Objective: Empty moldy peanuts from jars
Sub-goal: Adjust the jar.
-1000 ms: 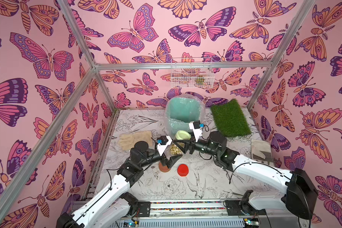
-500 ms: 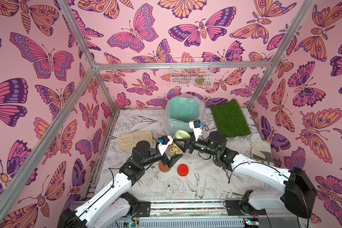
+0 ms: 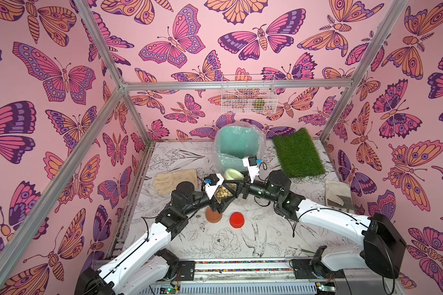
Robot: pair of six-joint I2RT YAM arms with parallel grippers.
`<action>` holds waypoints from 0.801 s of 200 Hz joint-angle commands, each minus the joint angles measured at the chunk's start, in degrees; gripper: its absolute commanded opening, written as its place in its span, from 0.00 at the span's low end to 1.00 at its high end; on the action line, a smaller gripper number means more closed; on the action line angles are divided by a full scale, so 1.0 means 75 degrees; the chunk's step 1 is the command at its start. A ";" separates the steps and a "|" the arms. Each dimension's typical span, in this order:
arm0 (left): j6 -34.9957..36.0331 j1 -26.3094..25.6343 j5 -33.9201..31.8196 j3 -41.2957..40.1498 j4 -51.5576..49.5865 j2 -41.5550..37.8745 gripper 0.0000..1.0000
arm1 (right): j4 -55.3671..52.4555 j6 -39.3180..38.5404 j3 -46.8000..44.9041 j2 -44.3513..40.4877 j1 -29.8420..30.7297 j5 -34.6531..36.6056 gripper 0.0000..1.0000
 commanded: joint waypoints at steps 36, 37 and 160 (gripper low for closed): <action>-0.0019 -0.0007 -0.0085 -0.0349 0.0203 0.0027 0.96 | 0.1184 0.0056 0.0086 -0.0286 0.0074 0.0191 0.00; -0.0023 -0.0002 -0.0089 -0.0355 0.0199 0.0024 0.96 | 0.1184 0.0056 0.0086 -0.0286 0.0074 0.0191 0.00; -0.0062 -0.0009 -0.0341 -0.0432 0.0569 -0.0066 0.72 | 0.1423 0.0542 0.0068 -0.0003 0.0077 -0.0053 0.00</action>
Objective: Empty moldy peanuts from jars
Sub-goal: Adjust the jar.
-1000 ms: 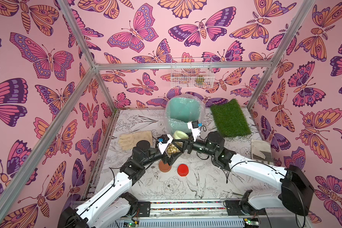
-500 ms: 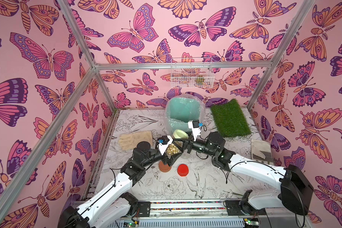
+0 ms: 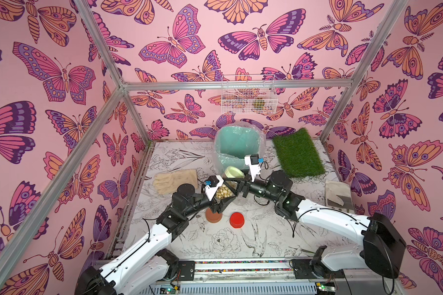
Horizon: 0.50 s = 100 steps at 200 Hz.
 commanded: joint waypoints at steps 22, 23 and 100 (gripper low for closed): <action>-0.0001 0.0034 -0.0274 -0.0162 0.0347 -0.0103 0.58 | 0.0911 0.0377 0.0071 -0.0031 0.0061 -0.0112 0.00; -0.0001 0.0030 -0.0286 -0.0159 0.0350 -0.0104 0.57 | 0.0909 0.0383 0.0062 -0.0025 0.0057 -0.0102 0.00; 0.0197 0.0029 -0.0333 -0.0202 0.0350 -0.0186 0.00 | 0.0351 0.0628 0.0141 -0.0191 -0.0053 -0.0077 0.52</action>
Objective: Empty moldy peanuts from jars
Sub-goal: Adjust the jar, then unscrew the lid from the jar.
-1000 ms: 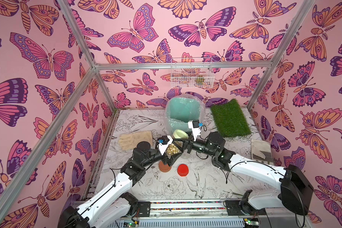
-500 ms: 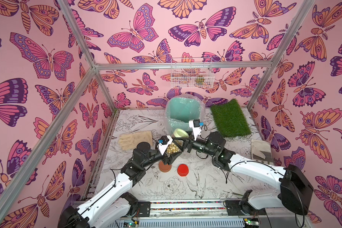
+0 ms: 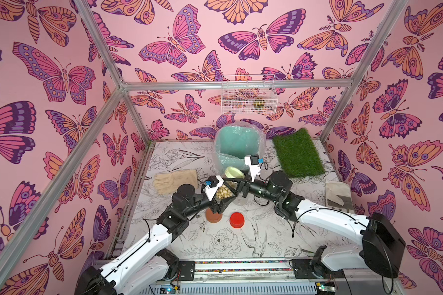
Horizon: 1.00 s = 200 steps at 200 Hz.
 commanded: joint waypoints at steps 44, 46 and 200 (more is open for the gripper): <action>0.0364 0.0045 -0.0188 -0.0188 0.0127 -0.0348 0.00 | -0.1552 0.0288 0.0542 -0.0897 -0.0310 -0.0003 0.99; 0.0364 0.0046 -0.0188 -0.0188 0.0120 -0.0355 0.00 | -0.1616 0.0270 0.0552 -0.0930 -0.0323 0.0012 0.99; 0.1034 0.0056 0.0419 0.0161 -0.0282 -0.0299 0.00 | -0.9340 -0.1387 0.4137 -0.0083 -0.1428 -0.2237 0.99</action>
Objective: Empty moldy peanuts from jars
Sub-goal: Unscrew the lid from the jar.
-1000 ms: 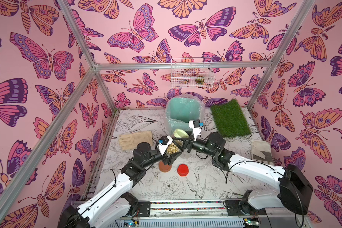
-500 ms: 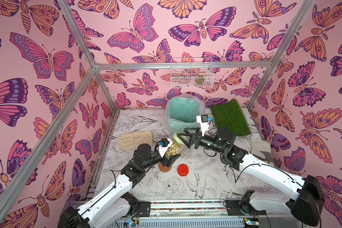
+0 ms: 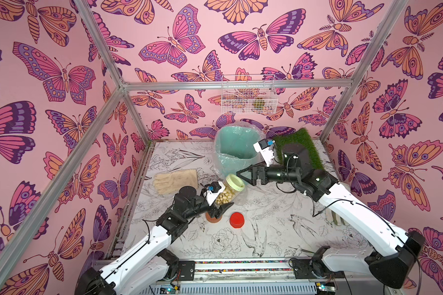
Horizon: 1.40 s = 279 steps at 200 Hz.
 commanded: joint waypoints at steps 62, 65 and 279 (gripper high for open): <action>0.0235 0.0040 0.0454 0.0384 0.0536 -0.0148 0.00 | -0.0957 -0.0087 0.0717 0.0925 -0.0019 -0.1297 0.99; 0.0235 0.0046 0.0462 0.0393 0.0530 -0.0146 0.00 | -0.0928 -0.0085 0.0710 0.0937 -0.0015 -0.1322 0.99; 0.0094 0.0041 0.0548 0.0336 0.0545 -0.0170 0.00 | -0.1836 -0.1443 0.1233 0.1280 0.0250 -0.1101 0.91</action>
